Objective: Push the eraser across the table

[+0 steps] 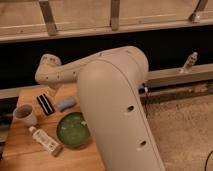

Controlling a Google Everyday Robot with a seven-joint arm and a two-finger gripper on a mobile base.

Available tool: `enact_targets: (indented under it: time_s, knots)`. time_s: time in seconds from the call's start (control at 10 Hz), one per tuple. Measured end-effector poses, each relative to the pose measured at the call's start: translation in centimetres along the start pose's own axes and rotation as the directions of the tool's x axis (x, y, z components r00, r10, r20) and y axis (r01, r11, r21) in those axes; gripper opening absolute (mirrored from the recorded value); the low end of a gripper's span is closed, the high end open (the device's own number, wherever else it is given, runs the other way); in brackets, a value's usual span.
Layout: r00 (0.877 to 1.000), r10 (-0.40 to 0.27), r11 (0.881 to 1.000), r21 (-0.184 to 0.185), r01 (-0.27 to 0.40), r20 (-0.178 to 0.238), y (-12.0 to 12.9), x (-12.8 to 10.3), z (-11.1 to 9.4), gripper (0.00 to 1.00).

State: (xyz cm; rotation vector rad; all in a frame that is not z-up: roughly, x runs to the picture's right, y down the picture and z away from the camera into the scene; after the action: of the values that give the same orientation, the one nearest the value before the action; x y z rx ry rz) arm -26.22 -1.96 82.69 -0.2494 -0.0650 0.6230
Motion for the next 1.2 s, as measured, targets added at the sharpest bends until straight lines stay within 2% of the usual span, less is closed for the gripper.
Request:
enact_targets:
  time_s: [1.1, 1.2]
  knots:
    - [1.000, 0.000, 1.000, 0.000, 0.000, 0.000, 0.00, 0.00, 0.00, 0.80]
    - [1.000, 0.000, 1.000, 0.000, 0.000, 0.000, 0.00, 0.00, 0.00, 0.78]
